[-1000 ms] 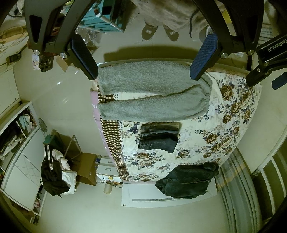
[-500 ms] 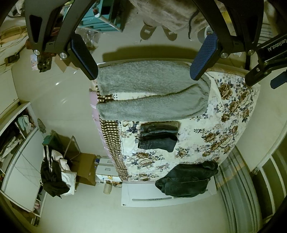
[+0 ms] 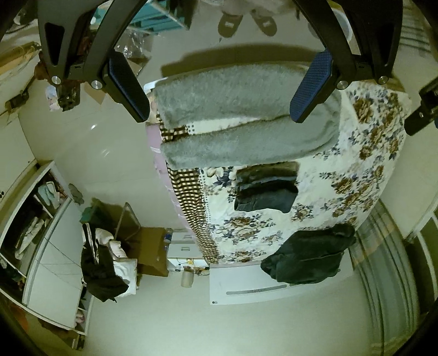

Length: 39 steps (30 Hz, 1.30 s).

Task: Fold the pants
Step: 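Lower both grippers toward the waistband of the grey fleece pants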

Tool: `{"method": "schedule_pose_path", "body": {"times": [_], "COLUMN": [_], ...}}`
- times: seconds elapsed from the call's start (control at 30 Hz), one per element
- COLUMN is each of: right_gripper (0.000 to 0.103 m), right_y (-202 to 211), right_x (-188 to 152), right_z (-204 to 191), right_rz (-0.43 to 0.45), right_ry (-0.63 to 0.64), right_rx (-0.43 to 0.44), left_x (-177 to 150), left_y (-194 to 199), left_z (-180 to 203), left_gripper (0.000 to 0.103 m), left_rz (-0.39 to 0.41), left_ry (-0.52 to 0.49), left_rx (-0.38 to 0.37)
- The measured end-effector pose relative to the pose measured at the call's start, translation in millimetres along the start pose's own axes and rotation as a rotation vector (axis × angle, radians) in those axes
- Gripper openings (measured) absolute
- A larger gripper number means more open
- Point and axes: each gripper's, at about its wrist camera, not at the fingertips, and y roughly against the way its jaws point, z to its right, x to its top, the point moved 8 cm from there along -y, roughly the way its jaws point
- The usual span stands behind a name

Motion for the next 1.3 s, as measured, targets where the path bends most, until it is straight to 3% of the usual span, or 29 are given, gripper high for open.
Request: {"method": "schedule_pose_path", "body": {"times": [0.3, 0.53, 0.77, 1.1, 1.3], "right_gripper": [0.103, 0.103, 0.103, 0.103, 0.102], "right_y": [-151, -285, -447, -713, -815], "right_x": [27, 50, 65, 33, 8], "right_z": [-8, -27, -58, -86, -89], "right_rz": [-0.072, -0.125, -0.204, -0.387, -0.465], "right_ry": [0.032, 0.024, 0.085, 0.263, 0.407], "right_rx": [-0.026, -0.036, -0.071, -0.126, -0.141], "left_x": [18, 50, 71, 34, 16], "left_y": [-121, -216, -352, -563, -646], "left_z": [9, 23, 39, 84, 107], "left_gripper": [0.103, 0.103, 0.103, 0.102, 0.090], "left_rz": [-0.098, -0.139, -0.182, -0.284, -0.372], "left_ry": [-0.025, -0.091, -0.179, -0.442, -0.530], "left_rx": [0.029, -0.002, 0.019, 0.088, 0.055]}}
